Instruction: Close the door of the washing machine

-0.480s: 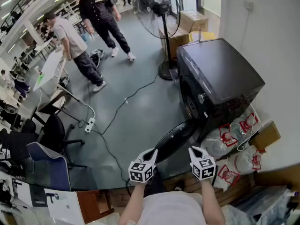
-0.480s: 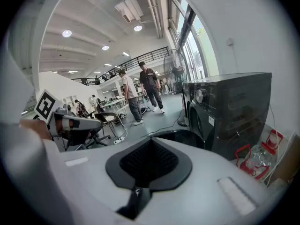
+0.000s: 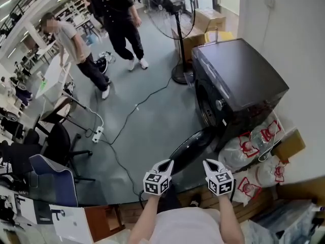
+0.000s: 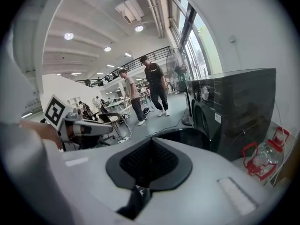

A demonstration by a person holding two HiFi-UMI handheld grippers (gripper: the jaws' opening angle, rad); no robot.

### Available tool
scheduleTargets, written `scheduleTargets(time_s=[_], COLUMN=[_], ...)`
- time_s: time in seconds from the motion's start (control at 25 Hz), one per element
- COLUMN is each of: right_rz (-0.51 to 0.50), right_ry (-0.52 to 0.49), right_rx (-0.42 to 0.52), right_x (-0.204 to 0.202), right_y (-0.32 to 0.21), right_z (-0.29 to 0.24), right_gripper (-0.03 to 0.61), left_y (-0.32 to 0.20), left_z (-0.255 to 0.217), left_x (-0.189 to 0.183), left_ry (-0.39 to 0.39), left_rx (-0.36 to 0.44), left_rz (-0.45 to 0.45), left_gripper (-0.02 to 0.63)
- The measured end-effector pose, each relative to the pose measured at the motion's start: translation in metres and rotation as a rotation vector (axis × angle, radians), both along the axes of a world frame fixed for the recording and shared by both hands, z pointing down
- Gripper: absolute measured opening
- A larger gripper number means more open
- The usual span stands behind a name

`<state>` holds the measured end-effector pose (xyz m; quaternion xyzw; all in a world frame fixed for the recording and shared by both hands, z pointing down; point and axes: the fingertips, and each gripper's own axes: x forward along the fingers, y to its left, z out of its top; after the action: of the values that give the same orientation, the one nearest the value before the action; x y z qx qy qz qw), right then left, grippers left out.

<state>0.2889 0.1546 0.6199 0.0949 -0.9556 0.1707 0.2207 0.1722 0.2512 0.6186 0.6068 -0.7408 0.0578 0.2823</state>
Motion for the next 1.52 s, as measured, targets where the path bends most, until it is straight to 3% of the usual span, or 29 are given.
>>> scheduleTargets(time_s=[0.16,0.32,0.52,0.84,1.08,1.28,1.4,1.52], right_rz=[-0.069,-0.112,-0.191,-0.193,-0.273,-0.335,-0.283,-0.103], right_ry=[-0.042,-0.096,-0.068,-0.042,0.033,0.088,0.08,-0.032], right_rx=[-0.044,-0.123,-0.112,-0.131,-0.063,0.072,0.14,0.038], right_x=[-0.007,-0.016,-0.031,-0.031,-0.031,-0.049,-0.066,-0.079], right_y=[0.01,0.016,0.03,0.03,0.02,-0.016,-0.053,-0.094], right_z=[-0.004,-0.009,-0.006,0.005,0.023,0.021,0.015,0.0], right_gripper=[0.0,0.0,0.0,0.0,0.0,0.0,0.0,0.002], left_y=[-0.016,-0.031,-0.047,-0.064,-0.066,-0.07,-0.07,-0.073], left_z=[0.021,0.039,0.064,0.109,0.111,0.115,0.117,0.122], left_x=[-0.004,-0.011,-0.022,-0.03,-0.03,-0.032,-0.032,-0.028], left_ry=[-0.018,-0.033,-0.039,-0.056,-0.087,-0.182,-0.169,-0.151], left_rx=[-0.046,-0.097,-0.171,-0.302,-0.315,-0.343,-0.347,-0.347], left_rz=[0.053,0.113,0.179,0.285,0.348,0.368,0.352,0.35], left_gripper=[0.009,0.054,0.116,0.192,0.163,0.126,0.126,0.127])
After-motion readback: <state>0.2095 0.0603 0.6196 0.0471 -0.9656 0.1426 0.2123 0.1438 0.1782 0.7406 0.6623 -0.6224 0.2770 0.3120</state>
